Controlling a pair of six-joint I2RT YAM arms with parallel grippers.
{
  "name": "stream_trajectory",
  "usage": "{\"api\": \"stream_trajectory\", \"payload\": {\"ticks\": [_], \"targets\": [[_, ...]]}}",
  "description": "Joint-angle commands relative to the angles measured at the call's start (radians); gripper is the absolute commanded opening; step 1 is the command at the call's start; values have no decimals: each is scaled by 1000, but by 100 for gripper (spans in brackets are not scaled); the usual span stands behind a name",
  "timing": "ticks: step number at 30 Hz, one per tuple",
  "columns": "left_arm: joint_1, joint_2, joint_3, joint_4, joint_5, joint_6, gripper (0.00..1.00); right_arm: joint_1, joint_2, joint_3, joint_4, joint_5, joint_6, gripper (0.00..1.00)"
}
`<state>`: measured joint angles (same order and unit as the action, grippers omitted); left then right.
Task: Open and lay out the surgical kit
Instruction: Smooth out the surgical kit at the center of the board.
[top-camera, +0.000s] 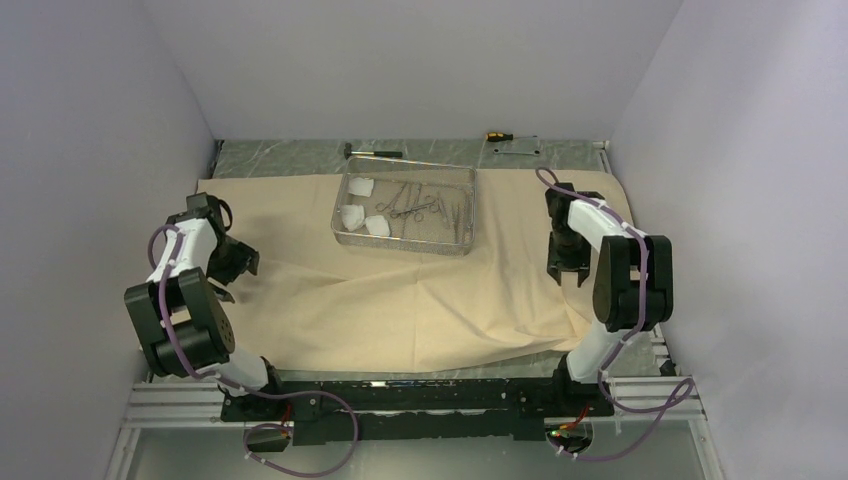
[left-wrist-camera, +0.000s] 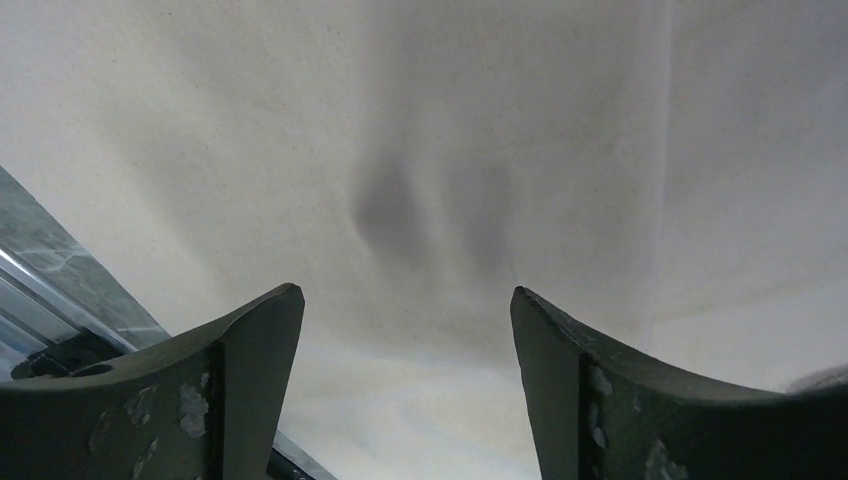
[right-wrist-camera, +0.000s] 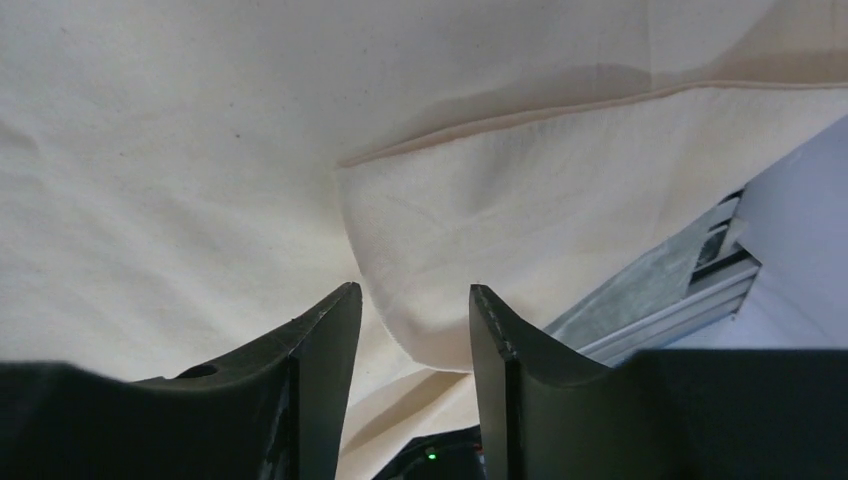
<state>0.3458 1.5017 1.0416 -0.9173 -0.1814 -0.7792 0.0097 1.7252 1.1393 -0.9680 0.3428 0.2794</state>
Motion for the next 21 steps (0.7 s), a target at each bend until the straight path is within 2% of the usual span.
{"api": "stream_trajectory", "payload": {"ticks": [1,3,7,16,21], "targets": [[28,23,25,31,-18,18,81,45,15,12,-61,80,-33,43],[37,31,24,38,-9,20,80,55,40,16,-79,99,-15,32],[55,48,26,49,3,31,80,57,55,-2,-81,106,7,28],[90,58,17,72,25,63,79,84,31,-21,-62,106,-5,45],[111,47,8,83,38,81,79,139,54,-10,-82,139,15,49]]}}
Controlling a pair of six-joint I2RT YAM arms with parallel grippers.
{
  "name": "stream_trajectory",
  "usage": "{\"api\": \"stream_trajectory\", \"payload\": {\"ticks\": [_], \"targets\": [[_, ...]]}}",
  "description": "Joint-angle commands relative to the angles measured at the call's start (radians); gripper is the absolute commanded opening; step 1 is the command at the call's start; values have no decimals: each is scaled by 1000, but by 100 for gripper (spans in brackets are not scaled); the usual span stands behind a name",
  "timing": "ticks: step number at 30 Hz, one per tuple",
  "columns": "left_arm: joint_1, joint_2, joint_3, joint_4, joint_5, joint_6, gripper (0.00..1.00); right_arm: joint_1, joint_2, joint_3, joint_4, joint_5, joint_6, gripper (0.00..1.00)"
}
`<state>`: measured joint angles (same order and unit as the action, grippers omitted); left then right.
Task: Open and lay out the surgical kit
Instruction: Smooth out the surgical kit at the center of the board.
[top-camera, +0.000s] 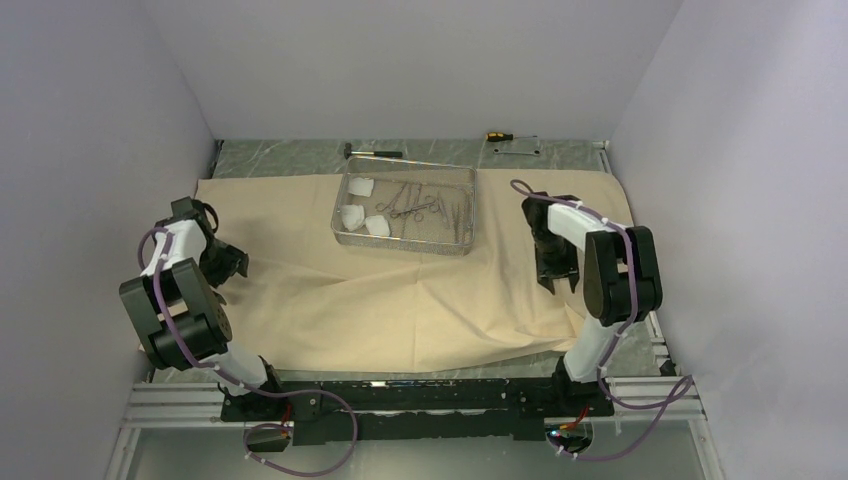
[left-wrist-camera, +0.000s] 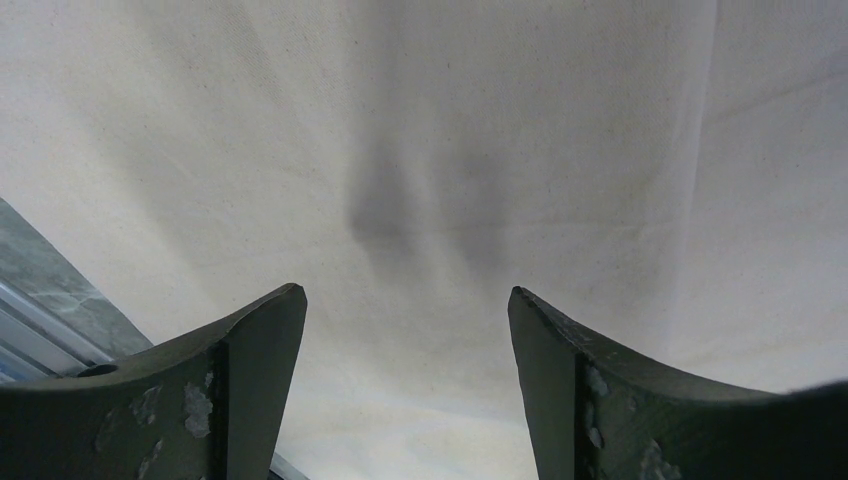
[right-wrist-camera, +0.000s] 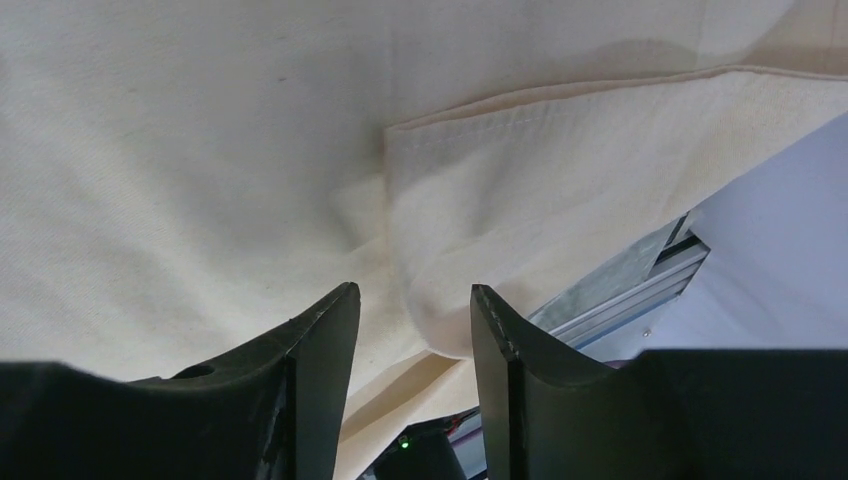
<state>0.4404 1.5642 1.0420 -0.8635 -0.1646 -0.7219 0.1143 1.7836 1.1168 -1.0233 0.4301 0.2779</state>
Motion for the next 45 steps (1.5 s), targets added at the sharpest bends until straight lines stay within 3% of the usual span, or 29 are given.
{"api": "stream_trajectory", "payload": {"ticks": [1,10,12,14,16,21,25,30,35,42,45], "targets": [[20,-16,6,31,23,26,79,37,1,15,-31,62,22,49],[51,-14,8,43,40,32,79,39,80,23,-62,159,80,33],[53,-10,11,46,45,30,79,39,90,20,-62,169,88,23],[54,-5,15,46,51,30,78,39,89,25,-77,200,112,7],[55,-2,19,45,53,30,78,37,78,30,-94,245,139,0],[57,-4,22,44,52,28,78,-23,48,35,-176,419,277,0],[60,-12,26,42,37,26,77,-186,-7,7,-233,580,446,0],[65,-9,43,47,4,29,77,-328,-50,-46,-190,702,521,0],[78,-8,59,35,-26,27,77,-355,46,-18,-277,878,644,0],[101,-38,31,29,-54,22,78,-389,102,13,-424,947,808,0],[103,-49,32,26,-59,26,79,-399,85,13,-441,947,829,18]]}}
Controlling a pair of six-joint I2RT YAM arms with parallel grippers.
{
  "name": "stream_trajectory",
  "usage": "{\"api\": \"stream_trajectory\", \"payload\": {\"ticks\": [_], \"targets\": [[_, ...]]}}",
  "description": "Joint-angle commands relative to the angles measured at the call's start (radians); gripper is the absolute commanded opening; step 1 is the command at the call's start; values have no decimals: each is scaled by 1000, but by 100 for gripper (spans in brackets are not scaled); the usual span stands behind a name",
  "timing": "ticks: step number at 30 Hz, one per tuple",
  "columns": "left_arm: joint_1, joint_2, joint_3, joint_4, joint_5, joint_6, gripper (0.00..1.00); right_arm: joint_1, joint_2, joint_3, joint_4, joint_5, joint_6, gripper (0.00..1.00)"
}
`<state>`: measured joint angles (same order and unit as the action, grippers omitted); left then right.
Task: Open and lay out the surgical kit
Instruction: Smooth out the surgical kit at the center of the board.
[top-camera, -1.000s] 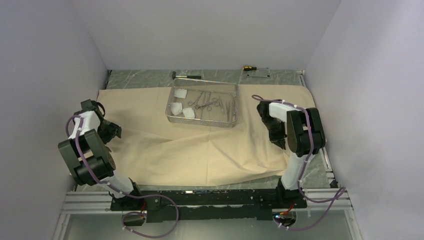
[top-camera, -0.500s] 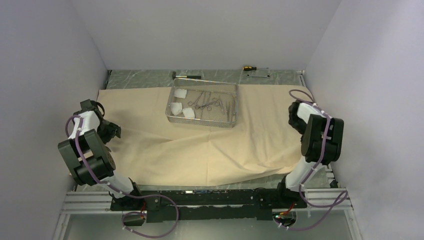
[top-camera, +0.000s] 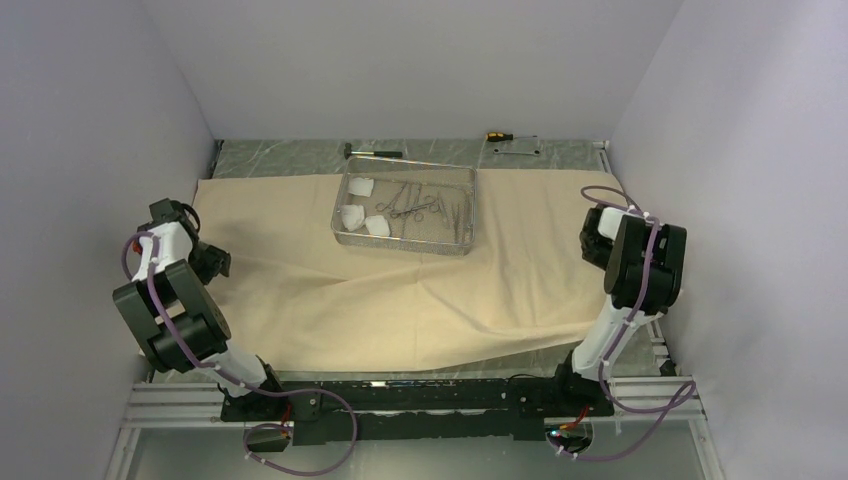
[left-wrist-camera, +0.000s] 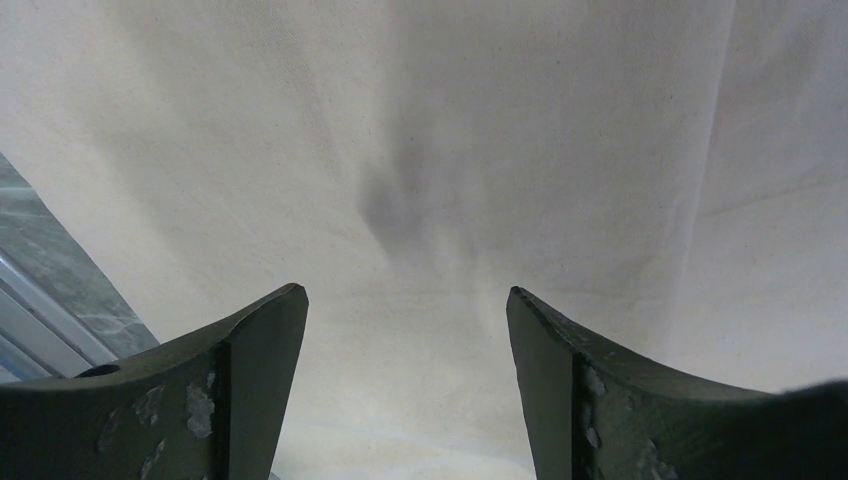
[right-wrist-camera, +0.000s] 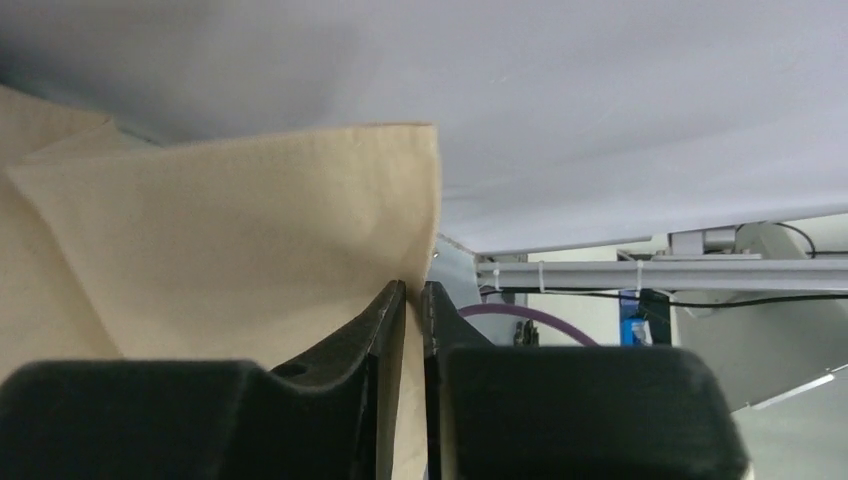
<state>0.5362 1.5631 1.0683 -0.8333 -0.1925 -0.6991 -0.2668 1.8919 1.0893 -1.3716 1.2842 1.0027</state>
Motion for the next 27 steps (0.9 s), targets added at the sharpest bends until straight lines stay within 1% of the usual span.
{"api": "stream_trajectory", "payload": {"ticks": [1,2,4,5,6,7,8,10,12,14,15,17,21,23,25,27], "targets": [[7,-51,8,-4,-33,6,79,-18,-40,38,-88,85,102,29],[7,-54,13,-7,-31,8,80,-16,-59,39,-90,77,108,44],[7,-66,20,-7,-18,16,82,-16,-106,40,-79,49,98,69],[7,-70,22,-5,-6,20,82,-12,-138,42,-73,33,90,76],[7,-77,25,-3,6,23,83,-6,-169,37,-44,20,68,80],[7,-82,26,2,21,30,83,-2,-208,31,34,-8,-7,82],[7,-87,27,7,40,36,82,2,-245,23,127,-67,-135,82],[6,-98,28,20,80,52,82,7,-324,10,309,-216,-348,76],[3,-111,28,33,118,69,82,10,-398,6,452,-424,-496,69],[-2,-125,24,50,156,85,82,15,-463,7,591,-653,-618,69],[-6,-132,24,59,178,95,82,18,-468,24,639,-758,-646,70],[-15,-141,33,81,225,122,82,23,-425,99,673,-940,-672,71],[-63,-135,98,95,245,154,86,31,-240,319,684,-1121,-720,73],[-88,-113,139,116,265,171,86,32,-135,443,680,-1188,-745,74],[-121,-71,193,132,269,192,86,32,-23,571,661,-1216,-758,74],[-163,6,273,121,239,202,88,32,82,697,644,-1245,-777,76]]}}
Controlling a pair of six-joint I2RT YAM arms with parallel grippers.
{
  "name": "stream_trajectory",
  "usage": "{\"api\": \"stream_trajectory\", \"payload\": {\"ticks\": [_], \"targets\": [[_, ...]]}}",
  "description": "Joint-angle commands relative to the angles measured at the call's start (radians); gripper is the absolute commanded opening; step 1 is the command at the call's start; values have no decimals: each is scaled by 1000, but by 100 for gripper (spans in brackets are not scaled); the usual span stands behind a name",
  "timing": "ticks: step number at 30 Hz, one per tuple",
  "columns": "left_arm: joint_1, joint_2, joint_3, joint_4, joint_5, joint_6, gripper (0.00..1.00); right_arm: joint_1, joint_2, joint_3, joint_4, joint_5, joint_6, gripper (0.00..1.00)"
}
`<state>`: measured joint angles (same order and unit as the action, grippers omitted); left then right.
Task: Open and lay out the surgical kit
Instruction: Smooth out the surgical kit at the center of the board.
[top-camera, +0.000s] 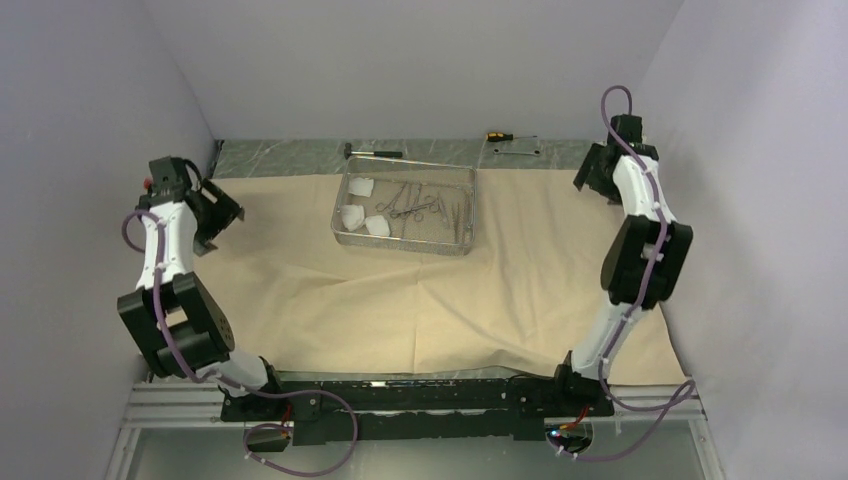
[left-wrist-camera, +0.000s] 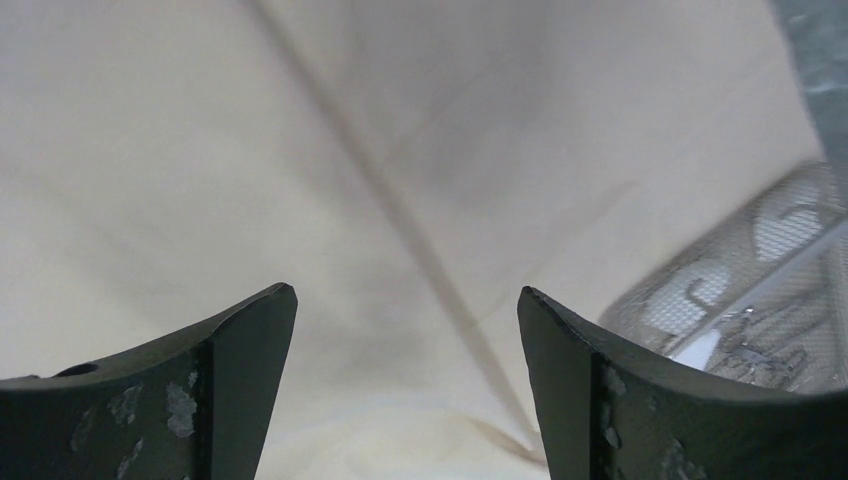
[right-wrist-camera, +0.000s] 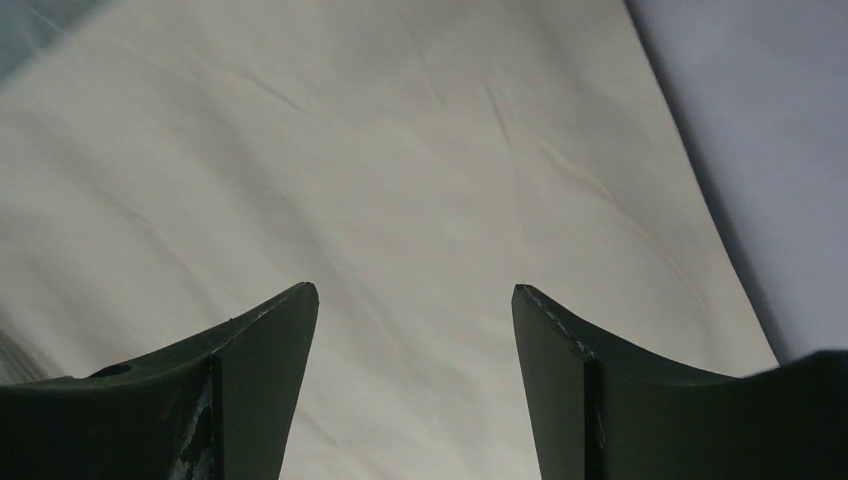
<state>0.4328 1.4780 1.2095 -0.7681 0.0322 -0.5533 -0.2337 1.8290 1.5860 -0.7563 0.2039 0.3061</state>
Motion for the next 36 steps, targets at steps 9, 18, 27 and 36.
{"api": "stream_trajectory", "payload": {"ticks": [9,18,27,36], "targets": [[-176,519,613,31,-29,187,89,4,478,530,38,-207,-146,81],[-188,862,909,46,-12,264,81,34,556,550,88,-79,-255,82],[-193,991,987,47,-161,343,79,48,571,530,112,-116,-237,82],[-204,1084,1067,-79,-249,391,89,48,609,555,61,-163,-181,82]]}}
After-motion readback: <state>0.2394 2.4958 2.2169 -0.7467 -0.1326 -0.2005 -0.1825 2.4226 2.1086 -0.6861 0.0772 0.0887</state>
